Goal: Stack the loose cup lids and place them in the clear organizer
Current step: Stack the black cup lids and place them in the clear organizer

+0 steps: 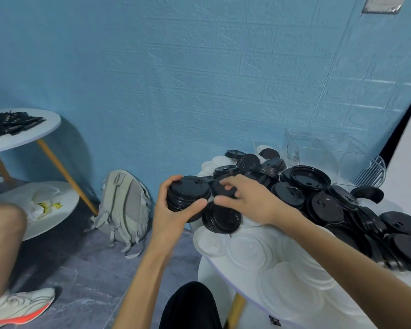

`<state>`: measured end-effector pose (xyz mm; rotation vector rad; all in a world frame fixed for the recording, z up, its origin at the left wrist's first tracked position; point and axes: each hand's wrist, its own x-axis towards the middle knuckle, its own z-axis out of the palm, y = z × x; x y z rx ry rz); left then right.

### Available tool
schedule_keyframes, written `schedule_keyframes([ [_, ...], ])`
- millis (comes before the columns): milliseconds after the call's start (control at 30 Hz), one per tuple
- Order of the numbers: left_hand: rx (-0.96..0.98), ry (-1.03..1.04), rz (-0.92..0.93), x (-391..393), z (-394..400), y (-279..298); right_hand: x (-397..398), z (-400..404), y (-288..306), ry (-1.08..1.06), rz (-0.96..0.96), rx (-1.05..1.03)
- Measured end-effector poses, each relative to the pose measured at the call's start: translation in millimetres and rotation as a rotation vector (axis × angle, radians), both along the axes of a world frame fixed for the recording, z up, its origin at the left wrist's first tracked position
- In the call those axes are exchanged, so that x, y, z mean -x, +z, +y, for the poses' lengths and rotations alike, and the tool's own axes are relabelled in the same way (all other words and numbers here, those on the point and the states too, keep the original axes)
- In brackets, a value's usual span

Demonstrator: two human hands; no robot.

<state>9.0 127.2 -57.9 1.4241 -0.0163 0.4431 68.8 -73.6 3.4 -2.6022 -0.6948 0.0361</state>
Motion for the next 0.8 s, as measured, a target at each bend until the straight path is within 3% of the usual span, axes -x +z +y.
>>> schedule_keyframes([
  [167,-0.001,0.001,-0.002,0,2,-2,2,-1,-20,0.109,-0.129,0.265],
  [367,0.01,-0.005,0.004,3,-1,-4,6,2,-27,0.109,-0.202,0.363],
  [800,-0.01,-0.083,-0.008,2,-15,1,6,-1,37,0.019,0.003,-0.294],
])
